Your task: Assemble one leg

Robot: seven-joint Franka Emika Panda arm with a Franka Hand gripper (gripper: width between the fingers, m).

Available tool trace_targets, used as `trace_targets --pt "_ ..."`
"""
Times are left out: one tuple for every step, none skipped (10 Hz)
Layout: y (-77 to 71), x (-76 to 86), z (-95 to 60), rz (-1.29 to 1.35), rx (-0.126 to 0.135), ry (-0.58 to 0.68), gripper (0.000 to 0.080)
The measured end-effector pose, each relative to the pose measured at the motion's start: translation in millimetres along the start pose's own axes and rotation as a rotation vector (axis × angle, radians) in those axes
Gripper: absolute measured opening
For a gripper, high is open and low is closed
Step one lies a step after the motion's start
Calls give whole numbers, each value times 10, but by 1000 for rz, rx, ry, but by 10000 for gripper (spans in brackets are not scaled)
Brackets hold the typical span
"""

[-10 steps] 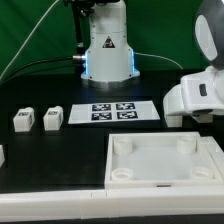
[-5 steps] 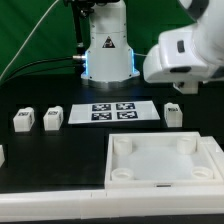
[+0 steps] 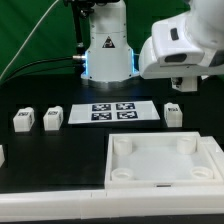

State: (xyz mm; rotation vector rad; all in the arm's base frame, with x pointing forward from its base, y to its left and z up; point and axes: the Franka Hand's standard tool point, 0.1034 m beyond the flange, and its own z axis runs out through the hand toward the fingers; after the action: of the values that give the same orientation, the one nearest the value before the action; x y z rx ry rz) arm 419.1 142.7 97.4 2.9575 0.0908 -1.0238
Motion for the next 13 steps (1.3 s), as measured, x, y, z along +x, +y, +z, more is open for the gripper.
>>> trace_targets --pt "-5 28 -13 0 6 105 294" --pt "-5 33 -18 0 11 187 294" --pt "-2 67 -62 -4 19 299 294" --pt "57 76 -180 -37 19 383 294" --pt "110 137 -350 -49 27 470 294" --pt "133 201 -506 -51 36 583 294" --pt "147 237 -615 -52 42 654 294" --pt "177 310 -750 -68 44 728 294" --pt "243 354 -816 -85 37 711 294" --pt "295 459 -923 -133 23 729 294" --pt "293 464 -912 -129 26 728 294" --pt "289 463 -905 -131 25 726 294" --pt "292 465 -902 -130 25 726 294"
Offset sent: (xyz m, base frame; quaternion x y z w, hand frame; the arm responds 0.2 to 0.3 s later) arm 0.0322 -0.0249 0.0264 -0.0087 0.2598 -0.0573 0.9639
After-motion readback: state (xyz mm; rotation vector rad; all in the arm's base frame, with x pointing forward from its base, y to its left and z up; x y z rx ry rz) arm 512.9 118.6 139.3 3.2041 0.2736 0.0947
